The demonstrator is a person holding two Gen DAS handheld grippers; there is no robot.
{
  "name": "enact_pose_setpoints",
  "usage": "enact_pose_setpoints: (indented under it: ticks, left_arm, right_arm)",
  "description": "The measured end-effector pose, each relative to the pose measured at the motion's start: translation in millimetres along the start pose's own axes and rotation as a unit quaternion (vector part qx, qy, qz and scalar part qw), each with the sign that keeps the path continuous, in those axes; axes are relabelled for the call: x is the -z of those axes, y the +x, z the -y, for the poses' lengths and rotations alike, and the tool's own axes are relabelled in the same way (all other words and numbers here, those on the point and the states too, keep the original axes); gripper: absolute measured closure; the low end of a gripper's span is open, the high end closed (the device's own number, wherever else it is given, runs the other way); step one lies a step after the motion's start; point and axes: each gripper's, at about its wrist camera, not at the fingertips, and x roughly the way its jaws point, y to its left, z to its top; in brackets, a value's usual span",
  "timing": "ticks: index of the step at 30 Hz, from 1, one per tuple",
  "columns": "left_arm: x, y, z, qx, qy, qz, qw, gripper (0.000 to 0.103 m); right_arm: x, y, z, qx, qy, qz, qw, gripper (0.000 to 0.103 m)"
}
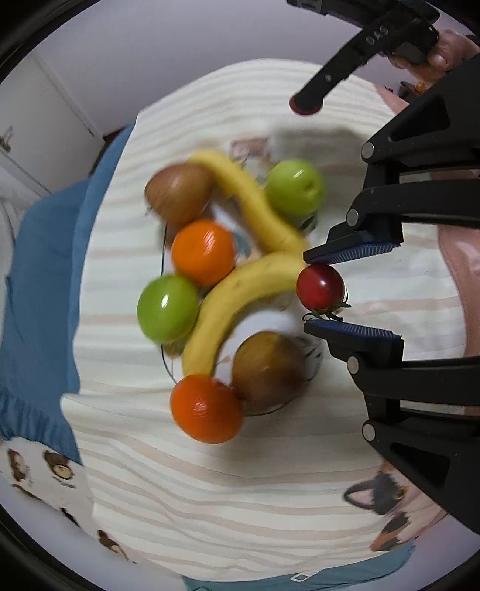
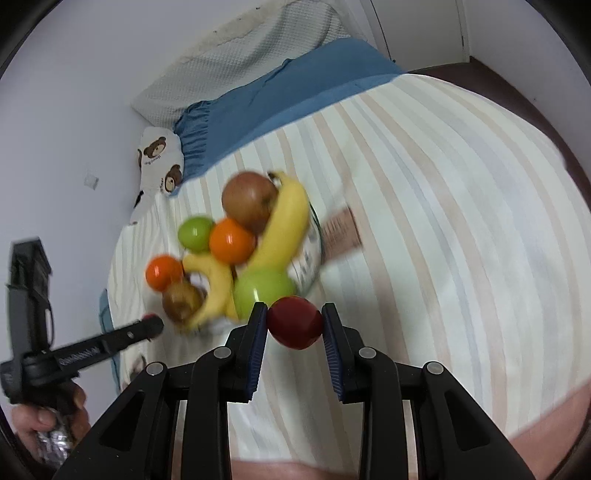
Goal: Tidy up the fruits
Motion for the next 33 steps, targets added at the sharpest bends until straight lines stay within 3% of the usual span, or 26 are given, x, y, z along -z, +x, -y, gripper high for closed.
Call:
enact_pose_setpoints:
  ticks: [5, 19, 21, 24, 26, 33]
  left_arm:
    - [-27, 27, -4, -0.012, 0.002, -0.041, 0.9991, 0.075]
    - [-35, 55, 9, -0.029, 0.002, -0.082, 0.9962, 0.069]
    - [-38, 53, 13, -0.031, 0.004, -0.075, 0.9967, 0.067]
    - [-38, 46, 24, -0.036, 0.015, -0.057, 0.9976, 0.052]
    - [-35, 38, 30, -0.044, 0.022, -0.040, 0.9980, 0.030]
    - [-10, 10, 33, -0.072, 0.026, 0.014, 0.9969, 0.007]
  right_arm:
    - [-36, 39, -5, 0.003, -0.004, -0.035, 0.999, 0.071]
    - [-48, 100, -5, 0.024, -0.021, -0.124, 0.992, 0.069]
    - [-49, 101, -3, 0.024, -0.015, -0.124, 0.992, 0.061]
    - [-51, 95, 1, 0.023, -0.007, -0.119, 0.993, 0.048]
    - [-51, 89, 0, 0.032, -0.010, -0.115, 0.993, 0.042]
    - [-39, 69, -14, 0.079, -0.062, -0.094, 0.990, 0.018]
